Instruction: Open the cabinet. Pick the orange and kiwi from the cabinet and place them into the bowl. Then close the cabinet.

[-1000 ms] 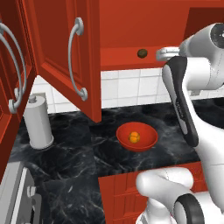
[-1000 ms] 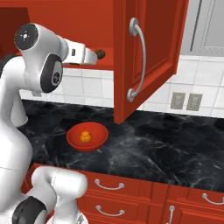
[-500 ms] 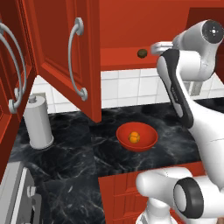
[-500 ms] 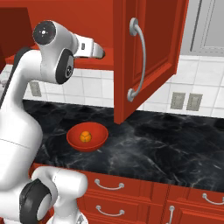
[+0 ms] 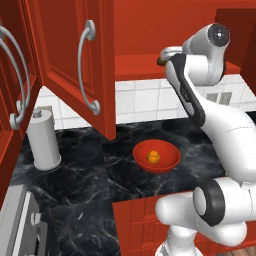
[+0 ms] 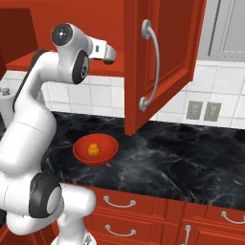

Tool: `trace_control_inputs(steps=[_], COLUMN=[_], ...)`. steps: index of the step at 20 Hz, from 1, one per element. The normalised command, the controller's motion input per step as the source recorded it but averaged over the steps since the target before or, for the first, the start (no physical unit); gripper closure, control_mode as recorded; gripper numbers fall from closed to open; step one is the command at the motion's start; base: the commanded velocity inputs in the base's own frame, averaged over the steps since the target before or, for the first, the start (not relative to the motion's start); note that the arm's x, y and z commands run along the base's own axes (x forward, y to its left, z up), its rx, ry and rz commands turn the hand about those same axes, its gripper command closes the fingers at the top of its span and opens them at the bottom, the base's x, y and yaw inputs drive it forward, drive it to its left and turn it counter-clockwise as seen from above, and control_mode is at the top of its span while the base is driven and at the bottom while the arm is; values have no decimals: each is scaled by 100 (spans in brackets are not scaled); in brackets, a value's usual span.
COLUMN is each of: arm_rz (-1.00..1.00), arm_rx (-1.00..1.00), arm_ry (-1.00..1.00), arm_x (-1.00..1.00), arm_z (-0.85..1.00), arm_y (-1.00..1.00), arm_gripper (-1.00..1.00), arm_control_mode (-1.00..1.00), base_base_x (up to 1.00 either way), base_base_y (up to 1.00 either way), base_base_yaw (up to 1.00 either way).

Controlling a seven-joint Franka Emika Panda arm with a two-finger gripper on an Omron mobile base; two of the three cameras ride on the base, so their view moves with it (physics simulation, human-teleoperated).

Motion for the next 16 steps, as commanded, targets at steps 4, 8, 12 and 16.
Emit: trace_control_inputs(steps=[4, 8, 12, 16], arm_rz=[0, 0, 0, 0], arm_rx=[0, 0, 0, 0], arm_ry=[8, 4, 0, 0], arm_x=[68, 67, 61, 56], arm_z=[-18, -14, -10, -19], arm_y=[13, 6, 0, 0], arm_gripper=[-100, -100, -100, -100], arm_control_mode=[-100, -100, -100, -100], base_base_x=[0, 0, 0, 0], base_base_y=[0, 0, 0, 0], base_base_yaw=[0, 0, 0, 0])
